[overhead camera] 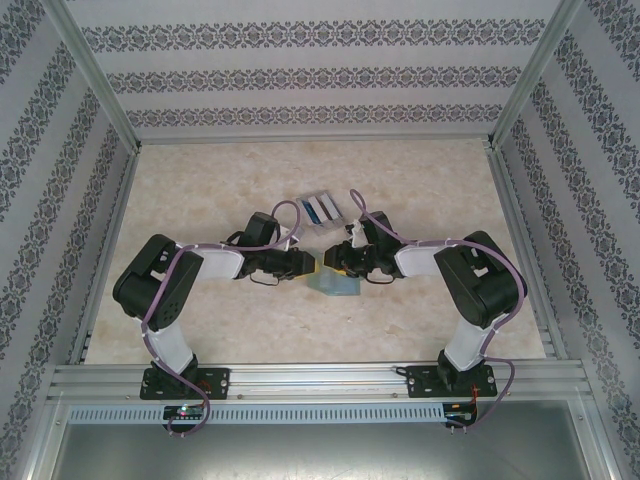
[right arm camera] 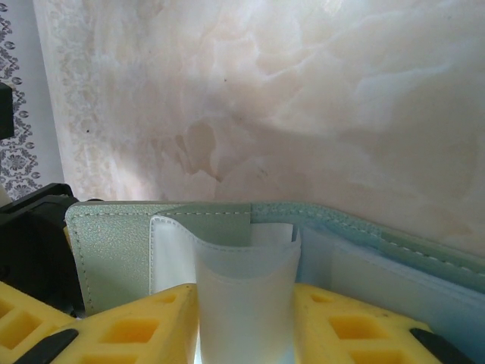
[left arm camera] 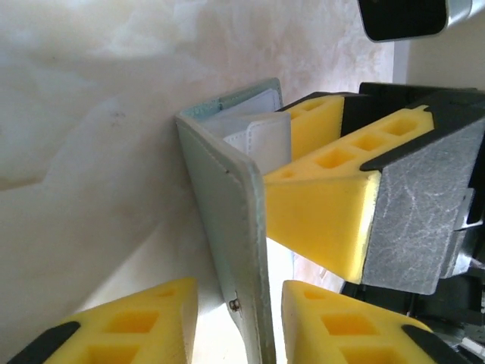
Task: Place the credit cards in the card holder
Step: Open the card holder at the center of the table.
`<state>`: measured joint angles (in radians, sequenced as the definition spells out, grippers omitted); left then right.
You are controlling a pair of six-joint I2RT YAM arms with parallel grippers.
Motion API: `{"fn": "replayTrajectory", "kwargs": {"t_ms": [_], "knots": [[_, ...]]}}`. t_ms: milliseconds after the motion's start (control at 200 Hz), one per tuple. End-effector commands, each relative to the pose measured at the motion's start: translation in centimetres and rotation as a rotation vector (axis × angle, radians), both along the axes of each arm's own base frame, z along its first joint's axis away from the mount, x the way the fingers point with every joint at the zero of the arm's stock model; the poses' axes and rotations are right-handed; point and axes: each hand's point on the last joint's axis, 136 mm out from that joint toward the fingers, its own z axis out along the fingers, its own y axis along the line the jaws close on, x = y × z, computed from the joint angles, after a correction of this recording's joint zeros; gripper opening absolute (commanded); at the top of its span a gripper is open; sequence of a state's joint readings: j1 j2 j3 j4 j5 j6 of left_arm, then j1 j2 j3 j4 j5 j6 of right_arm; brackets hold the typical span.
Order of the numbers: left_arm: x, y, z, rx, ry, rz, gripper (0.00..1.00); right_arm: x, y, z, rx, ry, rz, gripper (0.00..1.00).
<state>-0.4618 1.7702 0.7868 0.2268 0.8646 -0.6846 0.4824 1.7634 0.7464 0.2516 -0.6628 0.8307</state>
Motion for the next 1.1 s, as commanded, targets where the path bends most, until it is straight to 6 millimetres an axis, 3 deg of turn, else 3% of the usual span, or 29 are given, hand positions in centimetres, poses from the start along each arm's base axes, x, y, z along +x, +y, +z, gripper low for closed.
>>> {"fn": "replayTrajectory", "kwargs": {"t_ms": [0, 80, 210, 310, 485, 664, 794, 969, 1094], "knots": [[0.8, -0.1, 0.4, 0.008, -0.022, 0.0, 0.45, 0.1, 0.5, 0.3, 0.001, -0.036, 0.029, 0.38], [0.9, -0.2, 0.3, 0.003, -0.011, -0.004, 0.43, 0.1, 0.4, 0.4, -0.001, -0.04, 0.028, 0.4], [0.7, 0.1, -0.5, 0.041, -0.009, 0.004, 0.25, 0.2, 0.5, 1.0, 0.002, -0.055, 0.029, 0.44], [0.1, 0.5, -1.6, 0.138, 0.001, -0.029, 0.15, 0.2, 0.0, 0.9, -0.021, -0.06, 0.019, 0.45], [0.1, 1.0, -1.9, 0.179, -0.022, -0.009, 0.04, 0.0, -1.2, 0.5, -0.084, -0.062, 0.002, 0.45], [-0.1, 1.4, -2.0, 0.192, -0.023, 0.005, 0.04, -0.4, -4.7, 0.4, -0.249, -0.092, -0.083, 0.55], [-0.2, 1.4, -2.1, 0.189, -0.01, 0.009, 0.04, -0.4, -6.8, 2.3, -0.282, -0.151, -0.159, 0.58], [0.0, 1.2, -1.6, 0.165, -0.015, 0.024, 0.11, -0.8, -7.1, 5.1, -0.303, -0.241, -0.158, 0.59], [0.1, 1.3, -0.9, 0.16, -0.03, 0.045, 0.3, -1.0, -5.7, 6.1, -0.303, -0.255, -0.117, 0.54]]}}
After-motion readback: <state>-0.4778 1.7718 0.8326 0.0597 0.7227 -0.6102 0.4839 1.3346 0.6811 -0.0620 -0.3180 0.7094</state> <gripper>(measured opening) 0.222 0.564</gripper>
